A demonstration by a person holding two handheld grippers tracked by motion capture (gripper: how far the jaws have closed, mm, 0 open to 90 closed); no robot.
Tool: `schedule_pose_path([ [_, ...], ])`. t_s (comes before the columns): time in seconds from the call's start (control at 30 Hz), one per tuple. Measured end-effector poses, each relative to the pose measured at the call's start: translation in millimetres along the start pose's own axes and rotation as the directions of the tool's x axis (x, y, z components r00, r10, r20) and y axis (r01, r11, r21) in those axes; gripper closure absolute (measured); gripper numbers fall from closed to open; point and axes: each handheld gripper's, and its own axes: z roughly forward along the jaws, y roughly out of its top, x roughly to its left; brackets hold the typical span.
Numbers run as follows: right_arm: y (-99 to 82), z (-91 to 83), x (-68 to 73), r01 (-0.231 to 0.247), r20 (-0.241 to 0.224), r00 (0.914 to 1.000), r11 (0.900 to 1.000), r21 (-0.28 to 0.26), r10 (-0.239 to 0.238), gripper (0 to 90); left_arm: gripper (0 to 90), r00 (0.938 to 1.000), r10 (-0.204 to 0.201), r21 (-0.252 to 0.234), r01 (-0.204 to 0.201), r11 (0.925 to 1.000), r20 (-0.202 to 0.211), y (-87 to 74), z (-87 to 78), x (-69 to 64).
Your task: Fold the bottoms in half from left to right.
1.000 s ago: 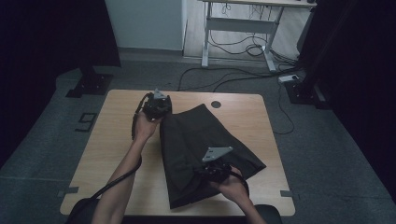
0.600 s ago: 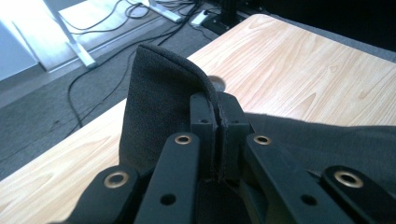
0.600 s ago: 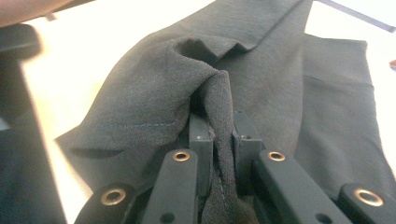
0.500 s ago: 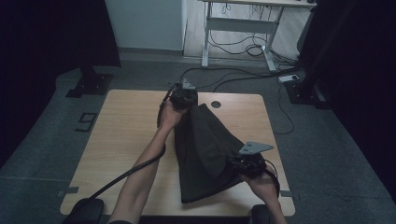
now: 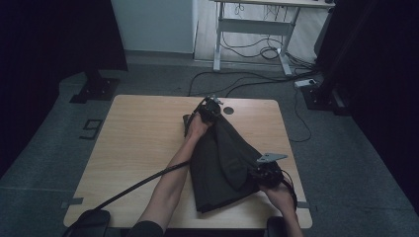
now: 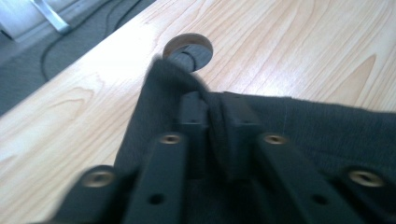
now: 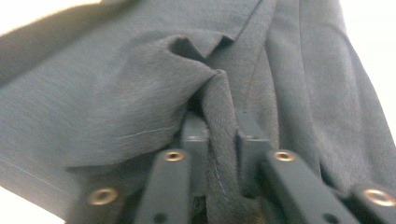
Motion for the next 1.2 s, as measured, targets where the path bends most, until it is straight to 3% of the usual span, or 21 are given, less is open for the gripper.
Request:
schedule_pose_path([
  [0.07, -3.9, 1.0, -2.2, 0.001, 0.019, 0.9998, 0.9997, 0.024, -0.002, 61.6, 64.6, 0.9997, -0.006, -0.021, 0.006, 0.9998, -0.025, 1.5, -4.7, 3.0],
  [0.2, -14.0, -7.0, -9.8, -0.027, 0.036, 0.999, 0.9994, 0.022, 0.027, 43.4, 40.9, 0.9989, -0.041, -0.065, 0.039, 0.9971, -0.022, 4.7, -23.9, 10.7],
  [0.27, -17.7, -15.1, -12.3, -0.04, 0.033, 0.9986, 0.9991, 0.009, 0.04, 36.3, 32.6, 0.9989, -0.02, -0.085, 0.016, 0.9963, -0.043, 5.5, -39.5, 13.1],
  [0.4, -25.5, -33.4, -13.6, -0.056, 0.04, 0.9976, 0.9984, -0.003, 0.056, 33.3, 20.1, 0.9998, -0.022, -0.113, 0.021, 0.9934, -0.005, -0.1, -71.6, 15.6],
  [0.5, -25.9, -45.8, -12.4, -0.074, 0.063, 0.9952, 0.9969, -0.026, 0.075, 32.8, 12.7, 0.9982, -0.044, -0.125, 0.049, 0.9909, 0.041, -13.9, -91.0, 10.5],
  [0.63, -16.0, -49.5, -0.8, -0.088, 0.03, 0.9954, 0.9934, -0.073, 0.091, 32.7, 8.4, 0.997, -0.037, -0.071, 0.042, 0.9966, 0.068, -41.8, -110.9, -4.2],
  [0.7, -2.7, -39.8, 12.7, -0.053, -0.025, 0.9984, 0.9945, -0.09, 0.051, 33.3, 5.6, 0.9961, -0.026, -0.054, 0.031, 0.9981, 0.084, -58.6, -118.9, -15.2],
  [0.73, -2.7, -39.8, 12.7, -0.053, -0.025, 0.9984, 0.9945, -0.09, 0.051, 33.3, 5.6, 0.9952, -0.018, -0.046, 0.023, 0.9987, 0.096, -67.1, -121.4, -21.4],
  [0.83, 13.1, -21.9, 29.0, -0.006, -0.083, 0.9966, 0.9967, -0.081, -0.001, 33.0, 3.8, 0.9931, 0.028, -0.013, -0.027, 0.9995, 0.114, -95.3, -124.1, -44.0],
  [0.97, 27.0, 1.9, 46.7, 0.02, -0.11, 0.9936, 0.9985, -0.051, -0.026, 28.6, 2.7, 0.9887, 0.051, 0.002, -0.051, 0.9987, 0.141, -125.3, -120.6, -66.8],
  [1.1, 29.1, 27.6, 62.4, 0.062, -0.082, 0.9948, 0.998, 0.012, -0.061, 25.9, 3.4, 0.9914, 0.042, 0.009, -0.044, 0.999, 0.124, -148.6, -110.3, -82.2],
  [1.13, 26.9, 35.1, 65.7, 0.074, -0.062, 0.9955, 0.9963, 0.043, -0.072, 27.5, 3.3, 0.9924, 0.04, 0.009, -0.041, 0.9991, 0.116, -151.1, -108.1, -83.5],
  [1.17, 23.1, 43.7, 68.5, 0.094, -0.023, 0.9954, 0.9913, 0.091, -0.093, 36.9, 3.1, 0.9935, 0.038, 0.006, -0.039, 0.9992, 0.108, -153.7, -105.3, -84.9],
  [1.2, 23.1, 43.7, 68.5, 0.094, -0.023, 0.9954, 0.9913, 0.091, -0.093, 36.9, 3.1, 0.9938, 0.038, 0.005, -0.039, 0.9992, 0.105, -154.9, -103.3, -85.7],
])
